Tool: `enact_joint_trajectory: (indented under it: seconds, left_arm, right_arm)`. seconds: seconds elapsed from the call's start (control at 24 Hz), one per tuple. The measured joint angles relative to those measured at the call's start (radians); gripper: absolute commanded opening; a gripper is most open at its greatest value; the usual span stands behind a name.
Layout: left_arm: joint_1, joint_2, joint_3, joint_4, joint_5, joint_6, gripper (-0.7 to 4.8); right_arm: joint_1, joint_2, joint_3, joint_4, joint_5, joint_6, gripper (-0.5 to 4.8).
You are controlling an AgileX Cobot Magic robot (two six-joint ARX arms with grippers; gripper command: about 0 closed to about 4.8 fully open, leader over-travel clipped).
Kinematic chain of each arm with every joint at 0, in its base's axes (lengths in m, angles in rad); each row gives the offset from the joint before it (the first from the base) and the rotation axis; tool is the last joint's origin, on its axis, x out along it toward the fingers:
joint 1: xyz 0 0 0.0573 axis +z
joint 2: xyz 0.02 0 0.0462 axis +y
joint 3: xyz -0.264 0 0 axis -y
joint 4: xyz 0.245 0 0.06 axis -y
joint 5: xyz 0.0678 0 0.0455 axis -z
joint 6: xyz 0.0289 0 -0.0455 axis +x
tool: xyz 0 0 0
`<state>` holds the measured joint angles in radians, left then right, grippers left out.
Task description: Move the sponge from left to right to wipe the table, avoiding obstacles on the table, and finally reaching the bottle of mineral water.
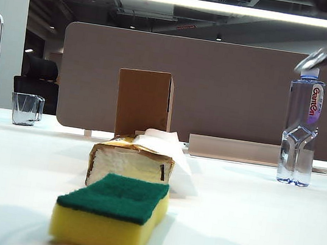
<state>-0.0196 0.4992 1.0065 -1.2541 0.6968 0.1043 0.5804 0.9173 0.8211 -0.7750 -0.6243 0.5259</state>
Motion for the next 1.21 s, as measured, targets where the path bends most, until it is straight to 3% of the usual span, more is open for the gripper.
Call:
enact_joint_trajectory:
  seconds: [0.42,1.21]
  left_arm:
    - [0.0,-0.01,0.0,-0.027,0.018,0.012,2.51]
    - [0.0,-0.026,0.0,-0.029,0.065,0.012,2.5]
  right_arm:
    - [0.079,0.218,-0.005,0.129,0.071,0.008,3.73]
    - [0.151,0.542,-0.004,0.381,0.091,0.058,3.73]
